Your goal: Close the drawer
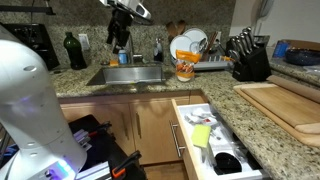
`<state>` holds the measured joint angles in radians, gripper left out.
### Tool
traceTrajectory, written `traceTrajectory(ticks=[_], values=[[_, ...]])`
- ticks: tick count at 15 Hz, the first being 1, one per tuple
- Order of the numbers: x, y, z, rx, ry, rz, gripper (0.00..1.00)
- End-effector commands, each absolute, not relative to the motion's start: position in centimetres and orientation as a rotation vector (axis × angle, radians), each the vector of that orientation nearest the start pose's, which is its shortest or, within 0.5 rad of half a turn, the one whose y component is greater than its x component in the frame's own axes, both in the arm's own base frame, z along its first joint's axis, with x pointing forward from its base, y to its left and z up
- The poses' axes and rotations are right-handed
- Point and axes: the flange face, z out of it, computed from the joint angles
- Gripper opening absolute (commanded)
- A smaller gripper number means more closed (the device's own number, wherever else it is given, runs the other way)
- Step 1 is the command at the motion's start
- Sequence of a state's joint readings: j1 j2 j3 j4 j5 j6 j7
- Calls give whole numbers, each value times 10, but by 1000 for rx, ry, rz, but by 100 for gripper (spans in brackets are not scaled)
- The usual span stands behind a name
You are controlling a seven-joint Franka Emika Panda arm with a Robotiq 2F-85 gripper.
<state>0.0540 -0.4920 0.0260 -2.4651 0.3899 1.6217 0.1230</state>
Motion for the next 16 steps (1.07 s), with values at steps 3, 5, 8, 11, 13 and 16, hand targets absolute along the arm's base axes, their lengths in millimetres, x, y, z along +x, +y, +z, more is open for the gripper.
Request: traceTrajectory(ticks=[3, 5, 8, 11, 13, 16], values=[[386, 31, 333, -2657, 606, 668, 100], [399, 41, 320, -2560, 651, 727, 100], [393, 39, 316, -2583, 620, 738, 100], [402, 33, 303, -2609, 695, 697, 100], [408, 12, 282, -2691, 818, 596, 100], [406, -21, 265, -2761, 991, 423, 100]])
